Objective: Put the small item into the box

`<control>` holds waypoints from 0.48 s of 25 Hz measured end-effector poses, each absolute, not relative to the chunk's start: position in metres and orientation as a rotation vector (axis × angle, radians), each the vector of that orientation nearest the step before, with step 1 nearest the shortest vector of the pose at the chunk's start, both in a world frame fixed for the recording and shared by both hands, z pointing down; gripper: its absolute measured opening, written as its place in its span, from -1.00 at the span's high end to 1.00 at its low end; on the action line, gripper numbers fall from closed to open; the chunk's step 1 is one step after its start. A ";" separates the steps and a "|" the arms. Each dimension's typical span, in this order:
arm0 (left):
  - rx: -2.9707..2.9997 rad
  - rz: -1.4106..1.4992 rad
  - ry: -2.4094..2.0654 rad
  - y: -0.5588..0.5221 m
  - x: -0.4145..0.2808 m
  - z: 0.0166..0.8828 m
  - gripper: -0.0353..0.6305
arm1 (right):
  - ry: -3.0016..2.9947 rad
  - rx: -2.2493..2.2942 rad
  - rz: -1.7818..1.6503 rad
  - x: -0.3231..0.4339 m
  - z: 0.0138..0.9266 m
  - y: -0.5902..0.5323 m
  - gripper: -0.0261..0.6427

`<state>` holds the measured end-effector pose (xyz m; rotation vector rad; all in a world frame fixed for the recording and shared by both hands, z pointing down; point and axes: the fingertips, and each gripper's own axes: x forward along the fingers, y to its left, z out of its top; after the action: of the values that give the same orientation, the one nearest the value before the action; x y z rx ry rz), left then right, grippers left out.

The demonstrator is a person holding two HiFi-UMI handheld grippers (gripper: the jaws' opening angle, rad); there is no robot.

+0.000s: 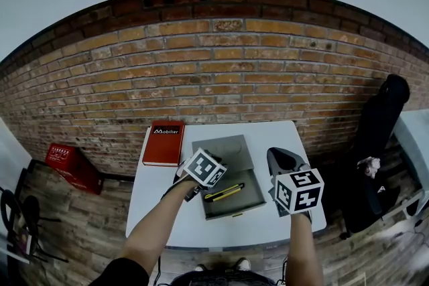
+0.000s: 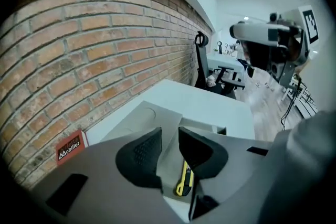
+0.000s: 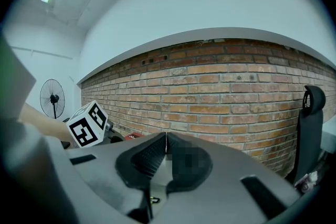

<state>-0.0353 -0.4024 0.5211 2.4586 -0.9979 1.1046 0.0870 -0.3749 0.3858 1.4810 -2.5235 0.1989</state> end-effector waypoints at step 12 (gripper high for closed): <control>2.499 0.750 -1.249 -0.411 -0.063 0.448 0.56 | -2.539 1.479 0.183 0.083 0.377 -0.376 0.86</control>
<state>-0.0635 -0.4108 0.4482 2.4986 -1.2493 0.7499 0.0831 -0.3758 0.3769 1.4791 -2.5392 0.1830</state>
